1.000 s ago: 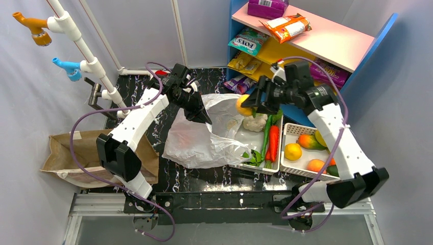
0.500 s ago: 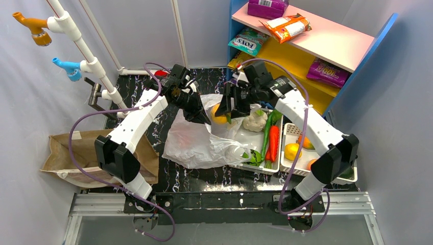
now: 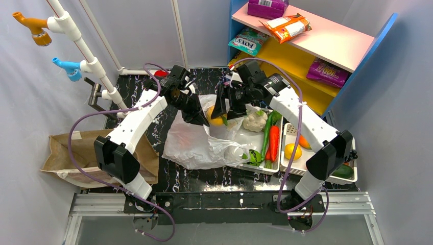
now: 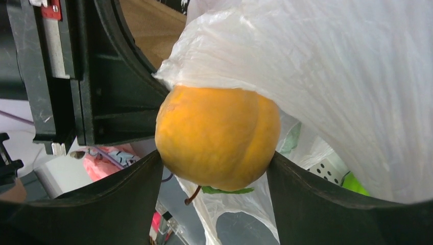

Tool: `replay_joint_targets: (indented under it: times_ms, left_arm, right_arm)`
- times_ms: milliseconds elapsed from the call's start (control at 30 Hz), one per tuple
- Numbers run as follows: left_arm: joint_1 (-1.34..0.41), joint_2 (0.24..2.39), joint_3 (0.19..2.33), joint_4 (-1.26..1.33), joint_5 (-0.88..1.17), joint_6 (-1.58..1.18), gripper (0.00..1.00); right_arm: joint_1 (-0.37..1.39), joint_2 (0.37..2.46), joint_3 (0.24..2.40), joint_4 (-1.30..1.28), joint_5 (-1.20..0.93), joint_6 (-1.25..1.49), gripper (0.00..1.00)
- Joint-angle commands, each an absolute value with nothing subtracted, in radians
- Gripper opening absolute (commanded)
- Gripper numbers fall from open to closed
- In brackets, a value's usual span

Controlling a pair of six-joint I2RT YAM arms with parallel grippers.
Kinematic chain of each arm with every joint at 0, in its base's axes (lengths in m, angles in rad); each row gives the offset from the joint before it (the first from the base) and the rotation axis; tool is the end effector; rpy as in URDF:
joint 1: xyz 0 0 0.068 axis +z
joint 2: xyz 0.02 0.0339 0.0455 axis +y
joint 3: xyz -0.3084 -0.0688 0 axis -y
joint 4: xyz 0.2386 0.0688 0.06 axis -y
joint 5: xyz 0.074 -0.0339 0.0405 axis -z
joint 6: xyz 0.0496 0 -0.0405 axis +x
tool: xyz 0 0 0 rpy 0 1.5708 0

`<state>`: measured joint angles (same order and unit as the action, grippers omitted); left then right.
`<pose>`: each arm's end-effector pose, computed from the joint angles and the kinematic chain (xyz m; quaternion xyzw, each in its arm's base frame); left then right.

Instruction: Place the food into the grocery bag and tie it

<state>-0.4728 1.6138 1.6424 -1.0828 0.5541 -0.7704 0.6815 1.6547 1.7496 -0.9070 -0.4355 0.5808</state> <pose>0.2796 -0.1723 0.3874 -0.0688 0.9300 -0.3581 0.0457 0.2660 0.2427 0.4168 -0.1255 0.9018 0.3754 0.1735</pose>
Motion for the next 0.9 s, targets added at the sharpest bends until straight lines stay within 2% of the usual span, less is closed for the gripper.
replay_joint_targets:
  times_ms: [0, 200, 533, 867]
  left_arm:
    - [-0.477, 1.573, 1.647, -1.087, 0.561, -0.776, 0.0]
    - [-0.477, 1.588, 1.657, -1.082, 0.558, -0.776, 0.0]
    - [-0.477, 1.583, 1.652, -1.083, 0.555, -0.774, 0.0]
    - [-0.477, 1.565, 1.638, -1.082, 0.554, -0.773, 0.0]
  right_arm:
    - [0.721, 1.658, 1.812, -0.932, -0.573, 0.571, 0.8]
    - [0.748, 1.628, 1.799, -0.958, -0.595, 0.573, 0.85]
    - [0.749, 1.651, 1.837, -1.073, -0.488, 0.54, 0.88]
    - [0.713, 1.72, 2.19, -1.304, -0.322, 0.363, 0.9]
